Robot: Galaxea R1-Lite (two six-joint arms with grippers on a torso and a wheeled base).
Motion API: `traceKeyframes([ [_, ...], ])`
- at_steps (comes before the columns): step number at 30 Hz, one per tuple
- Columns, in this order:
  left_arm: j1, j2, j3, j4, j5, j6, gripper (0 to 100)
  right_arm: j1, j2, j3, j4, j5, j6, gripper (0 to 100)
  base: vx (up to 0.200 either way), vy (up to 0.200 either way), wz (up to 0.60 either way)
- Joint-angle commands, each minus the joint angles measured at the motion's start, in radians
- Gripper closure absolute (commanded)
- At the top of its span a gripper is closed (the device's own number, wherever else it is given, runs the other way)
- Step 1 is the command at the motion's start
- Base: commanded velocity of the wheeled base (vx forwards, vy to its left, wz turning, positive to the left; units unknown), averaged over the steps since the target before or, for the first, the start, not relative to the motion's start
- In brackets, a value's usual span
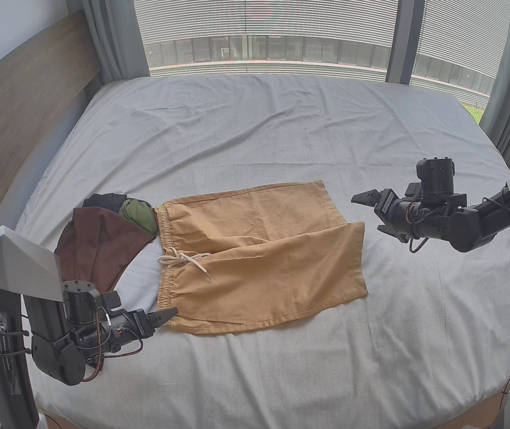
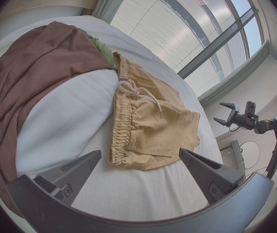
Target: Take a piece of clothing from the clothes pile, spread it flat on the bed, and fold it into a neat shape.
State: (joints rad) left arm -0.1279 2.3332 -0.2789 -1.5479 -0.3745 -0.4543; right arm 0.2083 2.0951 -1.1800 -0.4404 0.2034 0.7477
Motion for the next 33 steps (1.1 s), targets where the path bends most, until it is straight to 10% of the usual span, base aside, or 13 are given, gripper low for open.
traceKeyframes([
  [1,-0.001,0.052,-0.023,-0.001,-0.001,-0.003,0,0.016,-0.056,0.056,-0.029,0.001,-0.002,0,0.000,0.000,0.00],
  [23,-0.013,0.147,-0.138,-0.001,0.011,0.003,0,0.002,-0.075,0.131,-0.110,-0.001,-0.005,0,0.000,0.000,0.00],
  [24,-0.012,0.153,-0.143,-0.001,0.014,0.005,100,0.000,-0.075,0.134,-0.110,0.001,-0.007,0,0.000,0.000,0.00],
  [33,-0.010,0.158,-0.144,-0.001,0.020,0.005,100,-0.067,-0.063,0.260,-0.100,0.031,-0.240,0,0.000,0.000,0.00],
])
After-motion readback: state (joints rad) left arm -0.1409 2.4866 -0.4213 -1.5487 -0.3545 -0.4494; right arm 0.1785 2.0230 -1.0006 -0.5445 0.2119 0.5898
